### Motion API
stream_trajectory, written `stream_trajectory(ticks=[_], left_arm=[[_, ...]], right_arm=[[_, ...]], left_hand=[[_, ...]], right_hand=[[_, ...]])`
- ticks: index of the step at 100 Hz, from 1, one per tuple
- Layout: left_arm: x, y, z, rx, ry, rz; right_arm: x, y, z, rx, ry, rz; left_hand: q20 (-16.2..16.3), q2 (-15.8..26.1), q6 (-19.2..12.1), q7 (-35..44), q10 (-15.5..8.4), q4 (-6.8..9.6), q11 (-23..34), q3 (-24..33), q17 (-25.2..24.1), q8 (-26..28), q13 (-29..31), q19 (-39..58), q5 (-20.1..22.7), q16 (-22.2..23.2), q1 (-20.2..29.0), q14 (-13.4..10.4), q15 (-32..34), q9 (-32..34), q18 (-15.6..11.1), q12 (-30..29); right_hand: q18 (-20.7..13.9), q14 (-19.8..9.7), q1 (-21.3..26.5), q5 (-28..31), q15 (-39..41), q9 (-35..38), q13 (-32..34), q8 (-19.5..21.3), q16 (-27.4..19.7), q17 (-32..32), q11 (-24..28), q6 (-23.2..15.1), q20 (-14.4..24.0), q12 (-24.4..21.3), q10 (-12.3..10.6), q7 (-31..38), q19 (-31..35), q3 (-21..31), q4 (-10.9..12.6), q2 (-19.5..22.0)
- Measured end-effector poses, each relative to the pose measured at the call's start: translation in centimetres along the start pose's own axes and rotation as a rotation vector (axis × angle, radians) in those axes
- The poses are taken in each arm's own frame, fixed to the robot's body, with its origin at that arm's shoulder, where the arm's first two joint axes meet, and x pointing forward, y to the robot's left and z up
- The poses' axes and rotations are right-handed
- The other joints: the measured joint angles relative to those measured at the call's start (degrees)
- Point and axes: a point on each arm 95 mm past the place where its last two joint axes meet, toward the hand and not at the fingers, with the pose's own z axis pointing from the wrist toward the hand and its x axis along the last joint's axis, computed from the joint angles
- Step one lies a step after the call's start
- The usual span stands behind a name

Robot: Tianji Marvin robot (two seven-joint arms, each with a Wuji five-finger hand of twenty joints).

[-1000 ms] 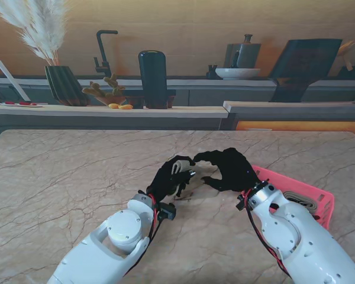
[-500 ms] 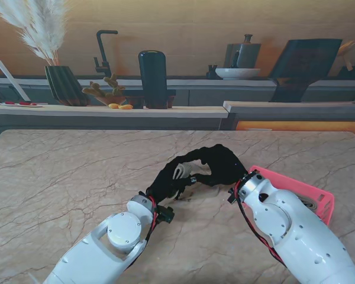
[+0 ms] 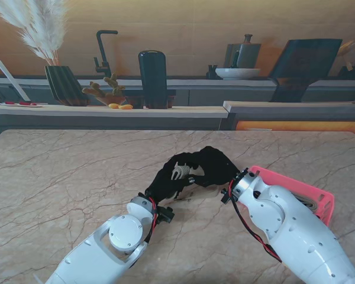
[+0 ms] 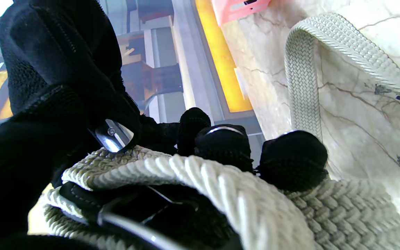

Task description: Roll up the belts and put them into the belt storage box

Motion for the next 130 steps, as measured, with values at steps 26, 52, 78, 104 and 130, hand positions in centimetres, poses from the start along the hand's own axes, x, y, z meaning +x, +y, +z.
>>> stream_trajectory(ticks=[26, 52, 78, 104, 130], left_arm=[[-0.2, -0.2, 0.1, 0.0, 0.002, 0.017], [-0.5, -0.4, 0.1, 0.011, -0.013, 0.036], [-0.3, -0.1, 0.4, 0.045, -0.01, 0.029], [-0.7, 0.2, 0.5, 0.07, -0.03, 0.004], [-0.2, 0.0, 0.7, 0.079, -0.024, -0.028]], right_arm=[[0.0, -0.7, 0.6, -0.004, 0.028, 0.078], [0.2, -1.1, 1.2, 0.054, 0.076, 0.109], [0.7, -1.5, 1.4, 0.003, 0.102, 0.032], [0.6, -1.9, 2.0, 0.011, 0.088, 0.086], [0.8, -1.2, 1.7, -0.026, 0.007, 0.144]], left_hand=[[-0.02, -0.61, -0.01, 0.0, 0.0, 0.03, 0.0, 1.35, 0.49, -0.15, 0.01, 0.01, 0.0, 0.0, -4.53, -0.37, 1.32, -0.01, -0.19, 0.0], [-0.32, -2.28, -0.02, 0.0, 1.23, -2.62, 0.95, -2.48, 0.52, -0.76, 0.06, 0.03, -0.69, 0.0, -7.09, -0.38, 2.33, 0.57, -0.2, 0.0], [-0.4, -2.13, -0.02, 0.0, 2.21, -2.75, 2.0, -4.88, 0.55, -0.78, 0.06, 0.07, -0.69, -0.04, -7.5, -0.38, 3.18, 0.71, -0.2, 0.0], [-0.54, 1.72, -0.02, 0.0, 3.75, -2.48, 3.26, -7.72, -1.42, -0.78, 0.59, 0.58, -0.69, -0.04, -7.15, -0.14, 3.73, 2.0, 1.11, -0.11], [7.3, 5.86, -0.69, -2.86, 6.29, -2.43, -8.46, -18.33, -29.35, -2.36, -21.67, -12.91, -0.49, -0.62, -1.97, 11.03, -26.57, -1.9, 7.59, -11.24]], right_hand=[[-0.04, -0.29, 2.64, 0.0, 0.03, 3.61, 2.27, -4.88, 0.01, 1.41, -0.1, -0.02, 0.0, 0.0, -0.68, 5.1, 0.0, 0.63, -1.88, -0.76], [-0.04, 3.11, 1.3, 0.83, 0.08, 3.52, 1.29, -0.69, 0.79, 1.42, -0.12, 0.55, 0.0, -0.02, 0.14, 1.82, 0.0, 4.15, -1.51, -3.66], [0.05, 5.07, -1.1, 1.56, 0.67, 2.86, 1.29, 0.87, 1.55, 1.43, 1.44, 0.63, 0.0, 0.01, 0.14, 0.28, 0.0, 4.01, 0.71, -3.95], [0.58, 8.27, 3.6, 5.82, 0.45, 13.5, 4.04, -9.7, 1.63, 3.54, 1.87, -0.92, 0.0, -1.17, -0.24, 7.24, 0.89, 0.76, -2.45, -5.2], [1.44, 9.09, 4.24, 7.39, -8.74, 15.89, 4.0, -10.54, -2.79, 3.53, -0.31, -3.32, -0.02, -2.38, -1.18, 7.26, 0.92, -1.12, -3.55, -6.2]])
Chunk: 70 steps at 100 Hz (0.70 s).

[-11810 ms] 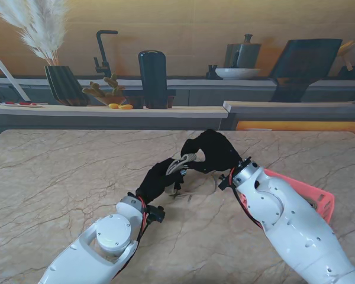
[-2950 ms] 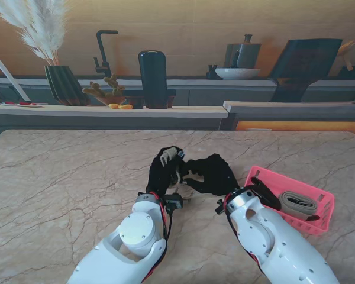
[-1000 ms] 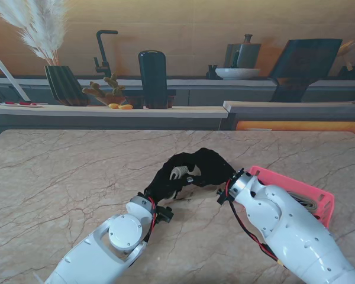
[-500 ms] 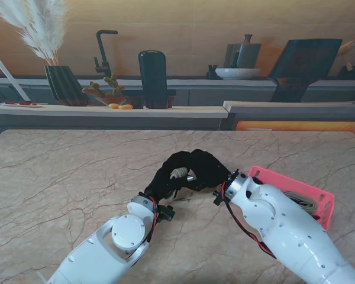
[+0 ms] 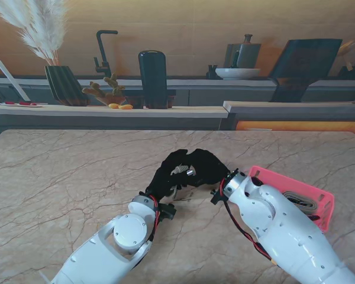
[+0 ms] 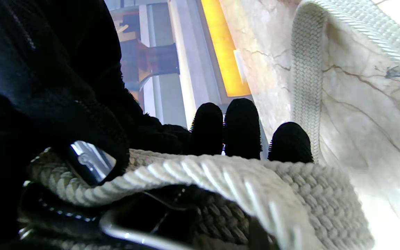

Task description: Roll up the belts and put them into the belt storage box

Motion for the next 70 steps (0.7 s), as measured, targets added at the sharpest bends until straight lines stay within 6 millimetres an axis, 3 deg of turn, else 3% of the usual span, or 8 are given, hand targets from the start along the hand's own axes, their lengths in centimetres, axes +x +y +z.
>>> stream_trajectory(ticks=[3, 16, 21, 31, 42, 55, 70], left_arm=[[0.2, -0.1, 0.0, -0.002, 0.004, -0.006], [0.8, -0.3, -0.1, -0.016, 0.028, -0.041], [1.0, -0.4, -0.2, -0.025, 0.039, -0.057], [1.2, -0.7, -0.4, -0.051, 0.049, -0.096], [1.3, -1.1, -0.7, -0.103, 0.041, -0.183], [1.1, -1.6, -0.9, -0.165, 0.028, -0.254], [0.9, -1.9, -0.9, -0.184, 0.012, -0.274]], right_arm=[[0.2, 0.2, -0.1, -0.011, -0.009, 0.008], [0.7, 0.8, -0.4, -0.054, -0.026, 0.036], [0.8, 1.1, -0.4, -0.065, -0.027, 0.035], [1.1, 1.4, -0.3, -0.078, -0.024, 0.032], [1.2, 1.7, -0.3, -0.088, -0.021, 0.049], [1.3, 1.6, -0.3, -0.079, -0.013, 0.135], [1.3, 1.5, -0.4, -0.035, 0.009, 0.163]], left_hand=[[0.03, 0.0, -0.43, -0.58, 0.0, 1.05, -1.26, -0.98, -2.25, -0.46, -2.7, -2.31, 0.77, -1.39, 0.01, 0.09, -4.69, -0.38, 0.01, -1.63], [-0.19, 0.0, -1.5, -1.43, 0.0, 1.11, -8.19, -3.4, -10.1, -0.65, -10.91, -13.43, 2.0, -6.46, 0.74, 0.11, -19.2, -2.42, 0.09, -7.28], [-0.2, 0.56, -1.87, -1.98, 0.03, 1.12, -10.92, -3.84, -11.21, -0.65, -11.55, -15.59, 3.13, -7.74, 1.39, 0.11, -21.0, -3.07, 0.15, -9.12], [-0.53, 1.84, -2.03, -2.01, 0.06, 1.67, -15.55, -4.72, -11.55, 0.54, -11.55, -18.49, 9.85, -9.96, 3.49, 0.11, -23.85, -3.45, 0.21, -11.73], [-1.9, 2.48, -2.11, -2.4, 1.16, 1.86, -16.11, -4.88, -12.18, 3.86, -9.95, -21.49, 10.77, -11.67, 4.53, 0.11, -25.91, -2.97, 0.25, -14.06], [-2.71, 2.32, -0.24, -2.46, 2.64, 1.71, -16.12, -5.51, -12.39, 10.32, -5.27, -22.79, 11.71, -12.61, 4.53, 1.0, -22.13, 1.95, 0.25, -14.2], [-2.11, -0.39, 0.98, 1.33, 2.67, 1.64, -10.47, -4.82, -6.14, 17.36, 3.11, -15.0, 17.32, -10.09, 4.5, 2.77, -9.31, 11.15, 0.19, -12.18]], right_hand=[[0.0, 0.0, 0.0, 0.21, -1.08, 0.4, -0.05, -0.01, -0.66, -0.07, 0.02, -0.02, 0.0, 0.04, -0.01, 0.0, 0.0, -0.52, 0.0, 0.0], [0.04, -0.07, -0.06, 0.25, -2.27, 0.45, -0.75, -0.01, -1.51, -0.69, 0.09, -1.65, -0.01, 0.57, -0.04, 0.0, 0.0, -1.92, -0.05, 0.0], [0.06, -0.38, -0.3, 0.26, -2.34, 0.45, -0.77, -0.01, -1.53, -0.72, 0.1, -2.27, -0.01, 0.58, -0.07, 0.0, 0.01, -2.05, -0.06, 0.0], [0.08, -1.79, -1.04, 0.27, -2.04, 0.46, -0.47, 0.13, -1.44, -0.74, 0.12, -2.89, -0.01, 0.59, -0.29, 0.0, 0.01, -2.15, -0.06, 0.01], [0.11, -3.08, -1.14, 0.29, 1.19, 0.46, 1.49, 0.65, -1.4, -0.75, 0.42, -3.26, -0.02, 0.69, -0.74, 0.0, 0.01, -3.34, -0.14, 0.1], [0.66, -3.24, -1.14, 0.32, 5.84, 0.47, 3.6, 0.68, 0.08, -0.76, 0.49, -3.25, -0.02, 0.82, -0.76, 0.0, 0.01, -3.5, -0.14, 0.61], [0.59, -7.63, -1.08, 0.15, 7.02, 0.47, 5.16, 0.87, 0.87, -0.76, -0.82, 0.1, -0.02, 0.84, -0.76, 0.0, 0.01, -3.96, -0.14, 1.98]])
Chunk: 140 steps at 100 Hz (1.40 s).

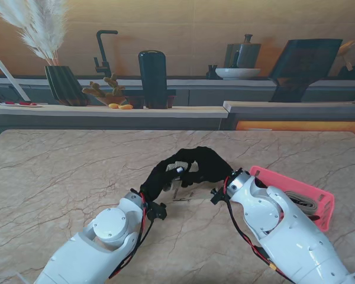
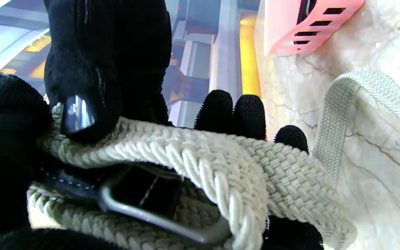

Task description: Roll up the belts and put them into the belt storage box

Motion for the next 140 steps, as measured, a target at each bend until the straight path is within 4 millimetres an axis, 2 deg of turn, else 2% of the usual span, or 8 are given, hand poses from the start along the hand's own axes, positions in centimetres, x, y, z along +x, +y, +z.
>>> stream_trajectory(ticks=[13, 34, 44, 64, 72, 82, 103, 140], left_arm=[[0.1, 0.0, 0.1, 0.02, -0.002, -0.027], [0.3, 0.4, -0.2, 0.064, -0.014, -0.183], [0.2, 0.6, -0.1, 0.079, -0.017, -0.158], [-0.3, 1.2, 0.0, 0.117, -0.029, -0.172], [-0.5, 1.4, 0.2, 0.123, -0.03, -0.127], [-0.7, 1.6, 0.5, 0.121, -0.028, -0.056], [-1.1, 1.6, 0.6, 0.092, -0.036, -0.07], [-1.7, 1.9, 0.0, 0.096, -0.073, -0.183]], right_arm=[[0.1, 0.0, 0.0, 0.027, 0.003, 0.048], [0.4, 0.3, 0.1, 0.069, -0.025, 0.085], [0.3, 0.1, 0.0, 0.082, -0.035, 0.09], [0.1, -0.2, 0.0, 0.105, -0.069, 0.093], [0.1, -0.4, 0.1, 0.106, -0.078, 0.1], [-0.1, -0.5, 0.1, 0.113, -0.08, 0.101], [-0.3, -0.6, 0.2, 0.133, -0.073, 0.105], [-0.9, -0.9, 1.3, 0.189, -0.047, 0.122]], left_hand=[[-0.03, -2.88, 1.66, 3.8, -0.62, -0.09, 6.11, 3.38, 10.45, -0.88, 9.21, 8.89, 7.29, -3.04, -0.07, 1.09, 10.92, 8.51, -0.24, -0.74], [-5.21, -5.37, 7.99, 5.6, -2.0, -2.11, 15.91, 5.68, 22.74, -8.13, 17.19, 15.53, 12.59, -5.73, 1.93, 1.54, 22.57, 14.38, 1.39, -1.4], [-6.72, -5.31, 8.01, 7.15, -3.14, -2.11, 22.21, 7.84, 25.81, -7.28, 17.34, 19.43, 12.59, -2.15, 1.99, 0.83, 30.83, 13.74, 1.4, 2.6], [-6.09, -3.94, 9.54, 8.96, -3.16, -1.95, 30.6, 11.8, 26.56, 3.01, 17.34, 26.38, 12.43, 2.57, 0.22, 1.04, 40.54, 13.63, 2.48, 6.69], [-4.24, -1.73, 9.54, 12.85, -4.05, -1.83, 32.99, 11.74, 26.79, 6.32, 17.34, 28.64, 11.52, 3.7, -2.74, 1.01, 42.66, 13.62, 2.7, 9.59], [-2.37, 1.91, 9.54, 16.27, -4.61, -1.46, 34.11, 7.8, 26.9, 7.24, 17.34, 30.07, 10.44, 5.5, -4.86, 0.72, 43.29, 13.62, 2.83, 12.75], [2.1, 12.66, 9.54, 19.25, -5.19, 2.14, 34.83, -11.14, 25.28, 9.49, 17.34, 30.91, 9.16, 7.5, -4.84, 0.67, 43.29, 13.08, 4.06, 17.23], [4.57, 13.14, 9.99, 21.64, -4.22, 2.19, 34.91, -19.03, 20.63, 12.32, 17.02, 30.59, 7.75, 7.6, -4.74, 1.01, 43.92, 11.82, 4.67, 18.54]], right_hand=[[-0.33, -3.08, 2.16, -0.58, -0.2, 0.0, 0.0, -0.04, 0.22, 0.0, -1.12, 6.14, 0.0, 0.09, -0.66, 0.0, 0.0, -0.68, 0.01, 1.7], [-0.69, -5.51, -1.08, -4.1, 0.13, -4.38, -0.63, 1.33, 2.82, -0.71, -2.61, 7.97, 0.02, 1.42, -2.14, -1.77, -0.46, 1.42, 0.4, 1.33], [-0.69, -5.74, -5.65, -4.11, 0.13, -8.74, -1.78, 8.9, 2.68, -1.45, -2.61, 8.4, 0.71, 0.72, -1.48, -10.35, -1.27, 3.88, 5.83, 1.33], [-0.69, -6.47, -7.99, -6.92, 1.54, -13.69, -2.42, 12.28, 3.52, -2.12, -1.45, 8.83, 1.39, 0.92, -0.49, -15.04, -1.57, 3.88, 5.79, 1.3], [-0.69, -4.46, -7.94, -6.93, 3.78, -14.27, -2.24, 13.08, 4.14, -2.12, -0.52, 8.83, 1.4, 0.96, 1.47, -15.07, -1.58, 3.86, 5.79, 1.3], [-0.69, -3.19, -6.8, -6.93, 5.65, -14.75, -2.21, 13.94, 4.38, -2.12, 0.23, 7.09, 1.41, 0.99, 2.25, -15.07, -1.58, 3.86, 5.79, 1.32], [-0.69, -3.19, -3.29, -7.0, 8.58, -14.75, -1.42, 14.69, 5.64, -2.12, 1.05, 5.94, 1.42, 1.67, 2.77, -13.86, -1.58, 3.83, 5.82, 1.37], [-0.69, -3.19, 2.22, -3.23, 13.22, -6.0, 3.49, 9.15, 7.0, -0.21, -0.55, -0.16, 1.44, 2.71, 2.28, 0.03, -1.59, 0.44, 2.4, 0.13]])
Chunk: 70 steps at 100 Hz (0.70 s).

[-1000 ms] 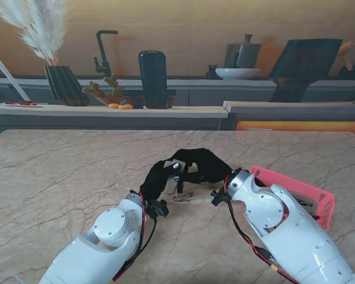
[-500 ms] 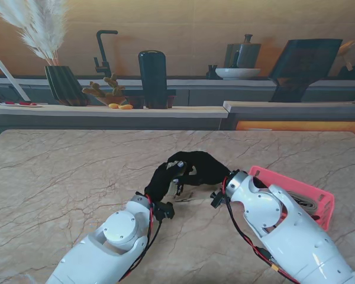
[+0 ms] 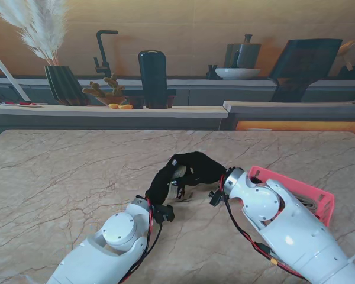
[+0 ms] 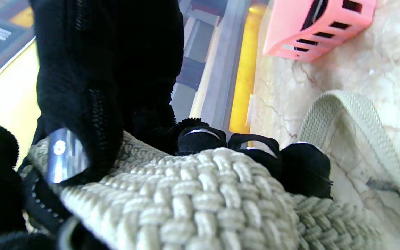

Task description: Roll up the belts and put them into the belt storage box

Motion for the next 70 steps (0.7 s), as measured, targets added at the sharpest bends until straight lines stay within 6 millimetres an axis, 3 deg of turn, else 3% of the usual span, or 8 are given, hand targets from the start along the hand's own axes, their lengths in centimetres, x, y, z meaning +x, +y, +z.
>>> stream_trajectory(ticks=[8, 25, 31, 36, 39, 45, 54, 70], left_arm=[[0.0, 0.1, -0.2, 0.005, -0.002, -0.031], [0.0, 0.1, -0.3, 0.032, 0.009, -0.035], [0.2, 0.1, -0.3, 0.038, 0.017, -0.031], [0.4, 0.1, -0.2, 0.048, 0.024, -0.031], [0.6, 0.1, -0.2, 0.054, 0.029, -0.033], [0.9, 0.1, -0.1, 0.058, 0.043, -0.037], [1.2, 0.1, 0.0, 0.05, 0.062, -0.04], [1.9, 0.0, 0.2, 0.024, 0.089, -0.037]], right_arm=[[0.0, -0.1, 0.3, -0.021, 0.005, -0.031], [-0.2, 0.2, 0.2, -0.028, -0.008, -0.036], [-0.2, 0.5, -0.1, -0.037, -0.012, -0.049], [-0.1, 0.6, -0.4, -0.048, -0.015, -0.084], [0.0, 0.7, -0.6, -0.06, -0.015, -0.109], [0.1, 0.8, -0.9, -0.095, -0.011, -0.143], [0.3, 0.9, -1.4, -0.131, -0.005, -0.138], [0.8, 1.1, -1.9, -0.175, 0.001, -0.143]], left_hand=[[1.68, 0.0, 0.0, -3.87, 1.49, 0.0, -1.38, -0.13, -6.46, -3.06, -3.52, -4.87, -1.49, 2.66, 0.87, 1.81, -2.29, -3.02, 0.46, 0.1], [2.4, 2.85, 0.07, -15.84, 3.92, 1.18, -7.29, -1.79, -17.37, -13.85, -12.6, -16.88, -4.75, 4.5, 3.37, 4.36, -13.96, -9.18, 0.77, -4.29], [1.41, 3.67, -1.04, -17.87, 5.13, 1.19, -9.83, -3.69, -20.51, -15.66, -17.09, -21.24, -6.86, 3.89, 5.64, 4.36, -20.86, -12.93, 0.23, -7.14], [-0.07, 3.68, -5.73, -19.6, 6.55, 1.19, -15.16, -5.0, -22.94, -16.51, -21.0, -24.81, -8.0, 2.44, 6.46, 4.36, -28.62, -15.8, 0.05, -9.4], [-0.85, 4.34, -8.46, -21.08, 6.57, 2.35, -21.28, -5.66, -24.29, -17.3, -24.04, -26.7, -9.34, 0.96, 7.18, 4.01, -34.45, -17.62, -0.05, -10.88], [-1.96, 5.69, -10.85, -23.2, 6.59, 2.36, -23.53, -7.01, -26.94, -18.07, -28.83, -30.1, -11.09, -1.15, 8.5, 3.26, -43.47, -20.62, -0.9, -12.62], [-3.03, 5.69, -11.87, -24.51, 6.32, 2.37, -24.28, -8.82, -29.96, -18.71, -32.43, -36.01, -11.09, -6.0, 9.47, 2.21, -54.66, -22.87, -1.13, -15.24], [-3.85, 5.72, -12.46, -27.36, 5.21, 2.37, -25.11, -10.14, -31.18, -19.8, -33.67, -41.52, -11.1, -8.81, 10.09, 0.07, -61.45, -23.6, -1.96, -17.9]], right_hand=[[-0.02, 0.02, -0.55, 2.13, 0.1, 2.62, 2.01, -1.09, 0.09, 0.79, -0.29, -2.41, 0.01, -0.41, -0.87, 1.73, 0.2, 0.01, -0.57, -1.98], [-0.08, 5.2, -0.6, 4.56, -4.29, 5.93, 1.71, -3.07, 0.0, 0.69, -4.53, -4.85, -0.11, -3.56, -1.22, 2.76, 0.02, 0.19, -1.8, -4.4], [-0.09, 8.12, -0.6, 5.2, -8.37, 5.98, 1.7, -3.66, -1.47, 1.2, -5.61, -6.06, -0.13, -4.32, -1.52, 3.37, -0.04, 0.84, -1.89, -5.53], [-0.66, 9.99, -0.61, 5.6, -12.77, 6.0, 1.64, -4.24, -3.41, 2.3, -6.69, -7.22, -0.13, -4.83, -1.95, 3.91, 0.25, 1.48, -2.52, -6.55], [-0.71, 11.75, -0.61, 5.71, -14.53, 6.12, 1.63, -4.34, -4.47, 3.15, -6.7, -7.53, -0.13, -4.91, -2.03, 4.03, 1.04, 1.5, -2.58, -6.74], [-0.71, 12.28, -0.61, 5.71, -18.38, 6.7, 1.54, -4.54, -6.7, 3.15, -6.7, -7.64, -0.12, -4.92, -2.21, 4.1, 1.62, 1.71, -3.12, -6.74], [-0.71, 13.37, -0.63, 5.7, -21.07, 6.7, 1.48, -4.83, -7.66, 3.15, -6.7, -7.67, -0.11, -4.92, -2.21, 4.12, 2.22, 2.03, -3.12, -6.74], [-0.71, 13.38, -0.63, 5.7, -21.08, 6.77, 1.48, -5.0, -7.66, 3.15, -6.69, -8.15, -0.1, -4.92, -2.21, 4.79, 2.55, 2.62, -3.12, -7.29]])
